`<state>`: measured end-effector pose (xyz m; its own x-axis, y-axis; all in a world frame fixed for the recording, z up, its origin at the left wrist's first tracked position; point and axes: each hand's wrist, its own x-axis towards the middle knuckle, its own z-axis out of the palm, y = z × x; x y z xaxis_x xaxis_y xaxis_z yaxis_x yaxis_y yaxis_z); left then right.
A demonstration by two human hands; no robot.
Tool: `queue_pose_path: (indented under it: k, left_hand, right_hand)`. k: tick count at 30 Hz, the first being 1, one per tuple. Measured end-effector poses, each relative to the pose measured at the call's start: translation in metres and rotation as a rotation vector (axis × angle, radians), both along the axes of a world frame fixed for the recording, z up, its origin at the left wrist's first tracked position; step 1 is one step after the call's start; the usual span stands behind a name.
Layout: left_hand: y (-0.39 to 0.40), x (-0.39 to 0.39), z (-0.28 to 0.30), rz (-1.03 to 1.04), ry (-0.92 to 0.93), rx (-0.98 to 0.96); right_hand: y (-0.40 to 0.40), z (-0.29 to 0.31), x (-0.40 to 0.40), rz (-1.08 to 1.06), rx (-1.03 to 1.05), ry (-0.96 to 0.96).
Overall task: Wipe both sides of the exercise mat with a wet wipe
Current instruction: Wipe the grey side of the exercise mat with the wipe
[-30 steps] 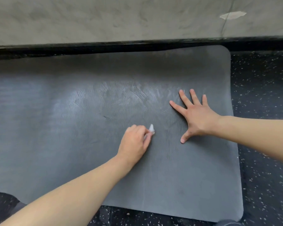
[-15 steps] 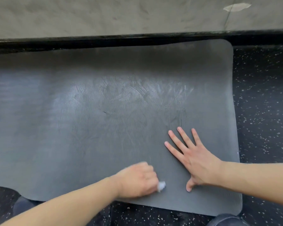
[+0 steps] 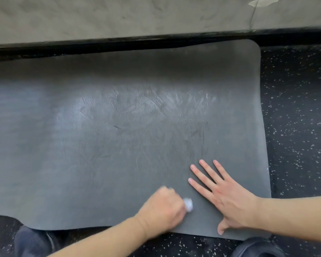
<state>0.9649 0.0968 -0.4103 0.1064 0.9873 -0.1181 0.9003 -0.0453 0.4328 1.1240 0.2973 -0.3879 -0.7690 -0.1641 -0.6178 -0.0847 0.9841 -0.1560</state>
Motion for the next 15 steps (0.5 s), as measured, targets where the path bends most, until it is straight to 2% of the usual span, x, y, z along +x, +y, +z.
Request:
queue_pose_path:
  k: [2,3,4,6,8,10,12,13,14,15]
  left_hand:
    - [-0.012,0.028,0.003,-0.282,-0.042,-0.026]
    - [-0.013,0.03,0.003,-0.322,-0.035,0.0]
    - [-0.009,0.026,0.0,-0.264,-0.015,0.031]
    - [0.007,0.01,-0.005,0.018,0.037,0.087]
    - [0.02,0.0,-0.006,0.226,0.022,0.054]
    - [0.02,0.019,-0.006,0.208,-0.022,0.034]
    - [0.016,0.045,-0.003,-0.073,-0.036,0.018]
    - [0.021,0.042,-0.002,-0.148,-0.026,0.041]
    - [0.032,0.031,-0.002,-0.114,0.001,0.075]
    - [0.047,0.017,-0.003,0.009,0.055,0.118]
  right_hand:
    - [0.003,-0.001,0.002,0.009,-0.02,0.001]
    - [0.003,-0.002,0.003,0.014,-0.024,-0.002]
    - [0.004,-0.002,0.003,0.016,-0.029,0.001]
    - [0.005,-0.002,0.003,0.007,-0.051,0.02]
    - [0.01,0.0,-0.001,-0.028,-0.097,0.058]
    - [0.021,0.005,-0.01,-0.093,-0.18,0.138]
    - [0.039,0.008,-0.027,-0.177,-0.271,0.257]
    - [0.051,0.007,-0.037,-0.21,-0.303,0.331]
    - [0.064,0.006,-0.046,-0.239,-0.321,0.396]
    - [0.078,0.004,-0.056,-0.261,-0.306,0.432]
